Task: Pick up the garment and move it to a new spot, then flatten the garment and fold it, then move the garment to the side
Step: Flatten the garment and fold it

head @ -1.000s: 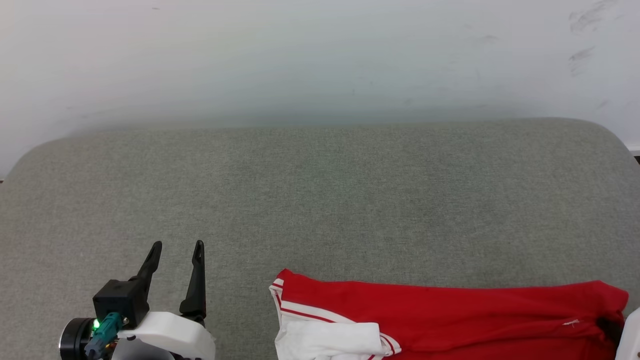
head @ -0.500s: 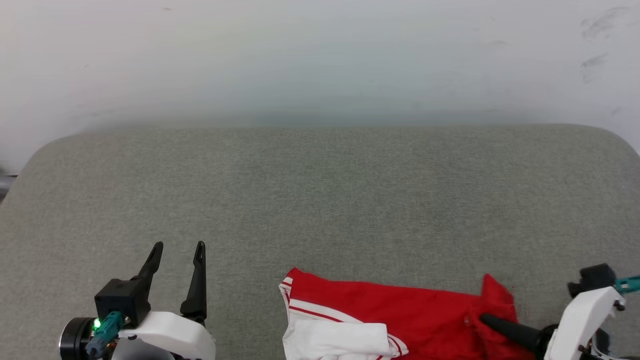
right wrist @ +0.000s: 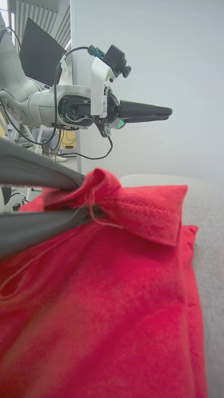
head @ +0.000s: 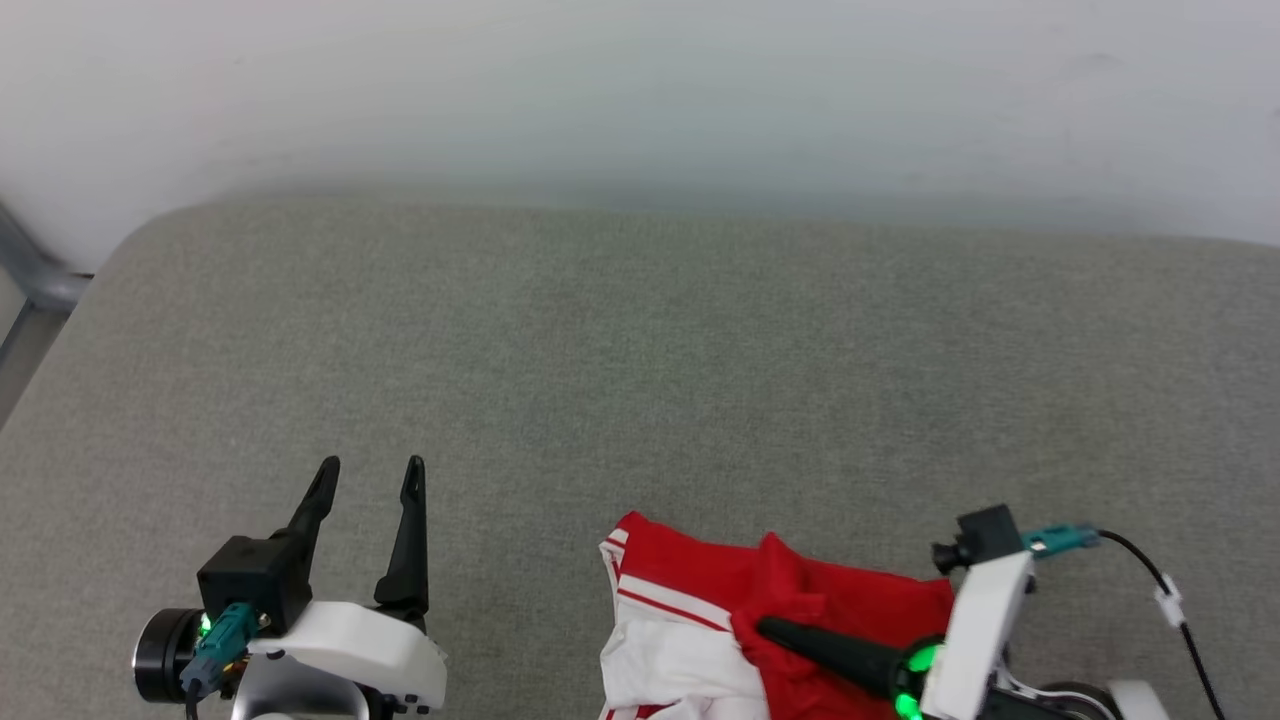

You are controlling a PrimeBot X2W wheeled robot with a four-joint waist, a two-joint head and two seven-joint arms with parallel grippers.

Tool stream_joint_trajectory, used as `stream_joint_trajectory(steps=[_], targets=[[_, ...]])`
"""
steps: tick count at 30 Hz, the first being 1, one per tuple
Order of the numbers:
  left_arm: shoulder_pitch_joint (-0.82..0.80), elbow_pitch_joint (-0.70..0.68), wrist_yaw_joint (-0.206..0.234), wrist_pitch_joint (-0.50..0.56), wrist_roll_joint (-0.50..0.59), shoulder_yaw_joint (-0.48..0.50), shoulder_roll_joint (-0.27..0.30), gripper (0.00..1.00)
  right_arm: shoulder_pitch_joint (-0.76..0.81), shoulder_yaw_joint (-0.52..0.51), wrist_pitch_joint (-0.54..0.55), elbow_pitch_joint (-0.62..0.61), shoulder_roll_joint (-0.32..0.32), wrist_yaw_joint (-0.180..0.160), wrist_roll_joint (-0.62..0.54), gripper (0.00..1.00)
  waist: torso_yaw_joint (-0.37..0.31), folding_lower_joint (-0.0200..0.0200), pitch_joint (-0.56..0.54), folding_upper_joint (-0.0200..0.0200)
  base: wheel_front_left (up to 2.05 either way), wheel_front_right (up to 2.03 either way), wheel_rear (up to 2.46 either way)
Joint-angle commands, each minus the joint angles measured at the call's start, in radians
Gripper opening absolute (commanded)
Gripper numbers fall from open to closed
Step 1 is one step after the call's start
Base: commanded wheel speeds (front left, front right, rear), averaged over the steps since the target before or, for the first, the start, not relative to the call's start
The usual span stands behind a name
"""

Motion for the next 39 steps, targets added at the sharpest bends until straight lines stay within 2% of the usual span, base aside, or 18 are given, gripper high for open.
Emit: stream_joint_trajectory(steps=[1,7,14,15,16,17,23,28,33,37,39], targets=[[-0.017,0.001,-0.005,-0.007,0.001,0.0,-0.005,1.0,-0.028,0.04,-0.023,0.01,0.003,-0.001,0.006,0.0,0.019,0.0,0.028,0.0,0.0,0.0,0.0],[-0.053,0.021,-0.02,-0.028,-0.002,-0.003,-0.028,1.0,-0.109,0.177,-0.13,0.064,0.003,-0.001,0.041,0.0,0.047,0.0,0.096,0.0,0.0,0.0,0.0],[-0.082,0.054,-0.04,-0.053,-0.006,-0.004,-0.054,1.0,-0.15,0.246,-0.21,0.16,0.003,-0.001,0.015,0.0,0.059,0.0,0.135,0.0,0.0,0.0,0.0],[-0.084,0.06,-0.041,-0.055,-0.007,-0.004,-0.055,1.0,-0.151,0.253,-0.217,0.167,0.003,-0.001,0.017,0.18,0.058,0.0,0.135,0.0,0.0,0.0,0.0],[-0.085,0.066,-0.043,-0.058,-0.009,-0.003,-0.057,1.0,-0.155,0.258,-0.228,0.172,0.003,-0.001,0.015,0.47,0.056,0.0,0.134,0.0,0.0,0.0,0.0],[-0.086,0.07,-0.043,-0.061,-0.009,-0.002,-0.057,1.0,-0.161,0.264,-0.239,0.17,0.003,-0.001,0.012,1.0,0.053,0.0,0.132,0.0,0.0,0.0,0.0],[-0.081,0.088,-0.046,-0.06,-0.01,-0.003,-0.048,1.0,-0.176,0.29,-0.299,0.092,-0.02,-0.001,0.003,1.0,0.028,0.0,0.099,0.0,0.0,0.0,0.0],[-0.066,0.088,-0.042,-0.055,-0.012,-0.003,-0.04,1.0,-0.188,0.318,-0.409,-0.024,-0.077,-0.001,-0.082,1.0,0.0,0.0,0.065,0.0,0.0,0.0,0.0],[-0.05,0.083,-0.035,-0.056,-0.013,-0.001,-0.033,1.0,-0.175,0.243,-0.603,-0.026,-0.114,-0.001,-0.266,1.0,-0.033,0.0,0.037,0.0,0.0,0.0,0.0],[-0.046,0.081,-0.029,-0.061,-0.011,0.003,-0.029,1.0,-0.16,0.12,-0.735,0.002,-0.134,-0.001,-0.474,1.0,-0.056,0.0,0.025,0.0,0.0,0.0,0.0],[-0.044,0.081,-0.017,-0.069,0.001,0.011,-0.025,1.0,-0.147,0.052,-0.784,-0.002,-0.116,-0.001,-0.558,1.0,-0.066,0.0,0.02,0.0,0.0,0.0,0.0]])
